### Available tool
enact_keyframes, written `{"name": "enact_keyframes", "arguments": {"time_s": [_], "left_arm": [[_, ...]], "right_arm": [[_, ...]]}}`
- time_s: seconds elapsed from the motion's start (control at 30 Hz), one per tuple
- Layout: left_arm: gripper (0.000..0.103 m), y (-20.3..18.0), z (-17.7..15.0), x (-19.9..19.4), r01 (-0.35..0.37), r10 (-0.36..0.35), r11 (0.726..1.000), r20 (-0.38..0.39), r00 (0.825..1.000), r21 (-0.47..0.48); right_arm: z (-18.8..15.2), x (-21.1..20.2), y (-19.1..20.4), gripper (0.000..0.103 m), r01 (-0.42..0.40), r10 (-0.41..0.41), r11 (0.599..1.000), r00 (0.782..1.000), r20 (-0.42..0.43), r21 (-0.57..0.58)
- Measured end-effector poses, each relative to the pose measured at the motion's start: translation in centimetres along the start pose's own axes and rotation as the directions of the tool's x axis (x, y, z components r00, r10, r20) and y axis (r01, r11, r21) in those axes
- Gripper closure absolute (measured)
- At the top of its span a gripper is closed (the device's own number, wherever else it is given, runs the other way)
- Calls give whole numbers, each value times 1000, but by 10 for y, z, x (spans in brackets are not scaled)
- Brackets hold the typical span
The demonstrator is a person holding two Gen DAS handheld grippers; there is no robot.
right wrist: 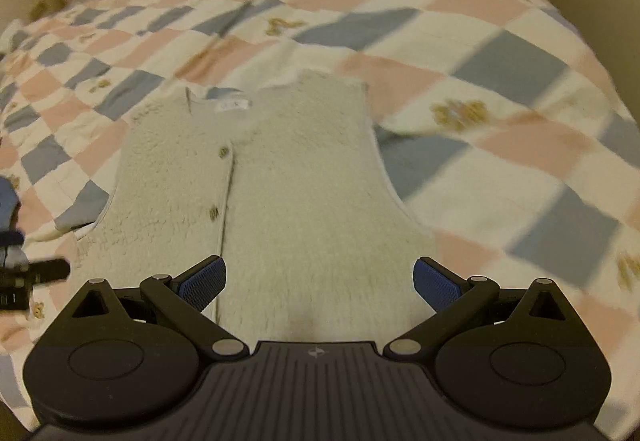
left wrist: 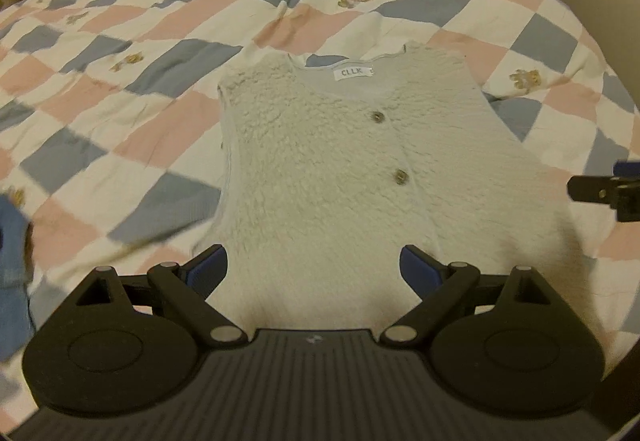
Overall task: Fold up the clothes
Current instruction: 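Grasp the vest hem with the right tool while the left tool grasps the hem too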
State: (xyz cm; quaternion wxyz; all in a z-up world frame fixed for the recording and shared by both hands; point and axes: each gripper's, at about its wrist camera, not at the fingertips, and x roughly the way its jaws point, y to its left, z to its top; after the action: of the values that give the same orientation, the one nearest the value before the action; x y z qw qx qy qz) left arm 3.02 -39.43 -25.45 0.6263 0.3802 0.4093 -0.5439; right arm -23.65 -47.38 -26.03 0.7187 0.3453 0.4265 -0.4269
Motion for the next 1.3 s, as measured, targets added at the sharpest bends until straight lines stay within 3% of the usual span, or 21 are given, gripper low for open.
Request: {"name": "enact_keyframes", "arguments": {"time_s": [0.1,0.17,0.33,0.43,0.67,0.83,1.0,1.1,1.13,1.17,1.2,1.23,1.27,1.3], "left_arm": [[13,21,15,30,48,-49,998,22,999,36],[20,35,27,50,83,-85,994,38,996,66],[43,67,60,96,148,-160,980,82,984,137],[43,89,81,123,191,-206,973,112,972,129],[41,139,122,180,311,-308,950,127,943,-5],[41,163,140,209,355,-344,933,150,927,-57],[37,180,137,233,461,-444,884,168,880,-81],[38,180,134,244,488,-472,870,168,865,-71],[40,179,134,245,493,-477,867,172,862,-65],[54,178,134,244,497,-481,866,176,859,-60],[66,177,134,244,501,-485,864,180,856,-55],[77,175,135,243,505,-489,862,184,853,-50],[87,175,135,240,504,-488,863,190,852,-42],[89,174,135,235,500,-484,866,199,852,-34]], "right_arm": [[11,25,-4,4,-36,38,998,999,37,-50],[21,45,-11,10,-83,86,995,995,56,-54],[52,92,-40,39,-217,218,976,974,60,-31],[77,120,-57,51,-250,254,967,964,78,-48],[130,172,-100,45,-253,254,967,959,127,-21],[153,207,-123,44,-301,297,953,950,94,27],[165,235,-130,44,-367,365,929,930,52,42],[169,250,-135,42,-405,403,912,914,46,71],[170,252,-137,43,-424,421,902,906,48,82],[169,252,-138,44,-452,449,888,892,50,85],[170,253,-137,57,-474,472,877,880,46,79],[170,253,-137,83,-495,493,866,869,42,73],[170,252,-134,92,-499,498,865,866,34,55],[169,249,-132,92,-492,490,870,871,39,33]]}}
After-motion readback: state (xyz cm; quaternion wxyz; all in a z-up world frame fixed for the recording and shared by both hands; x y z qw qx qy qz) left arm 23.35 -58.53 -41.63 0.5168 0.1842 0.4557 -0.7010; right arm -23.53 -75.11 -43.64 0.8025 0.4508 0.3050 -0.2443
